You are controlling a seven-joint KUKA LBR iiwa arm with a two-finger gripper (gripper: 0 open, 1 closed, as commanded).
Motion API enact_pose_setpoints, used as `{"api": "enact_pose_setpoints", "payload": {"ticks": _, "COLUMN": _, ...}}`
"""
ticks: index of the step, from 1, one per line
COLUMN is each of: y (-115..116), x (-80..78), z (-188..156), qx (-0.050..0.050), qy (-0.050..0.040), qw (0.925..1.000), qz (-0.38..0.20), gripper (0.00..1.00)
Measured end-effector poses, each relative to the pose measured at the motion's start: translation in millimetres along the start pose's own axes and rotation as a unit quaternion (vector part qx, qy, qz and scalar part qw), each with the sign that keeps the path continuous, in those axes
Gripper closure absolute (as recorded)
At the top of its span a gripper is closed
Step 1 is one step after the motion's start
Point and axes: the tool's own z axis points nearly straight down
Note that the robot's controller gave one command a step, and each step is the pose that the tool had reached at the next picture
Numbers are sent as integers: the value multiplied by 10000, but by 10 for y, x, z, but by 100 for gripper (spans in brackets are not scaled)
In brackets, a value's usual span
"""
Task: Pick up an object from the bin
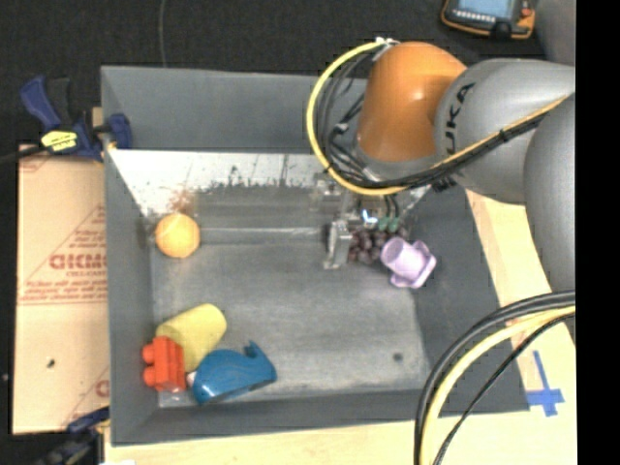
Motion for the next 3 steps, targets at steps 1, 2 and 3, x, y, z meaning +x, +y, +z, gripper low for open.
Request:
{"api": "enact_pose_setpoints", "payload": {"ticks": 1, "y": 0, "x": 0, "z": 0, "qx": 0, "qy": 0, "qw": 10000, "qz": 0, "gripper": 0}}
{"api": "enact_pose_setpoints", "payload": {"ticks": 2, "y": -197, "x": 149, "z": 231, "qx": -3, "qy": -7, "qw": 9997, "qz": 257, "gripper": 0}}
{"api": "enact_pose_setpoints", "payload": {"ticks": 3, "y": -186, "x": 220, "z": 354, "qx": -11, "qy": -19, "qw": 9995, "qz": 311, "gripper": 0}}
